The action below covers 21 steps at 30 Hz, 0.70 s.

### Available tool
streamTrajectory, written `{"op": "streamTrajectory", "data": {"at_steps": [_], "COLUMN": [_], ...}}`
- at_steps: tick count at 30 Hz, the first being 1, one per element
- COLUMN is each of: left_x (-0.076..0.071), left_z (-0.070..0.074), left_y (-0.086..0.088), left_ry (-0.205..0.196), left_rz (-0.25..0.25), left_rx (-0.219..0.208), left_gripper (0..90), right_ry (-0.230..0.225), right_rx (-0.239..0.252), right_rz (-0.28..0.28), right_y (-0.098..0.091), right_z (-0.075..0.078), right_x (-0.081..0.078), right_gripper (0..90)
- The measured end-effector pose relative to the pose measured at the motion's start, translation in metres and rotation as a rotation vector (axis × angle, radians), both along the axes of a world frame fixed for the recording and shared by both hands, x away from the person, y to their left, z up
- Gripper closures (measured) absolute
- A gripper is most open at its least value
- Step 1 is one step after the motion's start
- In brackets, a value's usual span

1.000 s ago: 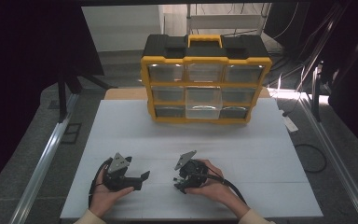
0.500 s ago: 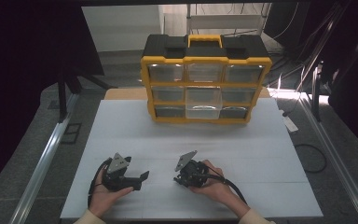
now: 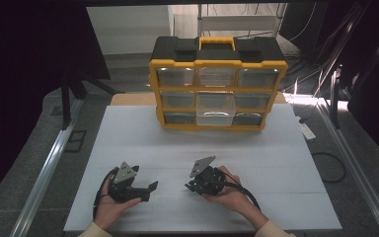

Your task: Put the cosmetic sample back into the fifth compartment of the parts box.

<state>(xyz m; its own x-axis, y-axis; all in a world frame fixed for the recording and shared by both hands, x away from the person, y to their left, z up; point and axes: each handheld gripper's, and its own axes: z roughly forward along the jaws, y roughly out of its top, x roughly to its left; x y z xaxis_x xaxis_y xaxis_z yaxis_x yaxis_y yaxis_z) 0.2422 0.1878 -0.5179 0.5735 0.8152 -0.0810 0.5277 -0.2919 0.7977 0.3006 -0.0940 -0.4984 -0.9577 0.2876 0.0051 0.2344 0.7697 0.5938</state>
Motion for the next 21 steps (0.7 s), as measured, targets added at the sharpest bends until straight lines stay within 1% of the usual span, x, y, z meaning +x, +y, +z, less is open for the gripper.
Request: {"op": "streamTrajectory", "data": {"at_steps": [6, 7, 8, 11, 16, 21], "left_x": [0.0, 0.0, 0.0, 0.0, 0.0, 0.0], "left_z": [0.0, 0.0, 0.0, 0.0, 0.0, 0.0], "left_y": [0.0, 0.0, 0.0, 0.0, -0.001, -0.001], "left_ry": [-0.001, -0.001, -0.001, -0.001, 0.0, -0.003], "left_rz": [-0.001, -0.001, -0.001, 0.0, 0.0, 0.001], "left_rx": [0.0, 0.0, 0.0, -0.001, 0.001, 0.0], "left_gripper": [10.2, 10.2, 10.2, 10.2, 10.2, 10.2], "right_ry": [-0.011, -0.011, -0.02, -0.025, -0.042, -0.055], "right_rx": [0.039, 0.039, 0.048, 0.06, 0.08, 0.104], "right_rz": [-0.003, -0.003, -0.002, 0.0, -0.016, -0.017], "right_y": [-0.004, -0.004, -0.006, -0.007, -0.012, -0.016], "right_z": [0.012, 0.012, 0.016, 0.02, 0.028, 0.036], "right_x": [-0.001, -0.001, -0.002, -0.002, -0.002, -0.002], "right_gripper": [80.8, 80.8, 80.8, 80.8, 80.8, 80.8]}}
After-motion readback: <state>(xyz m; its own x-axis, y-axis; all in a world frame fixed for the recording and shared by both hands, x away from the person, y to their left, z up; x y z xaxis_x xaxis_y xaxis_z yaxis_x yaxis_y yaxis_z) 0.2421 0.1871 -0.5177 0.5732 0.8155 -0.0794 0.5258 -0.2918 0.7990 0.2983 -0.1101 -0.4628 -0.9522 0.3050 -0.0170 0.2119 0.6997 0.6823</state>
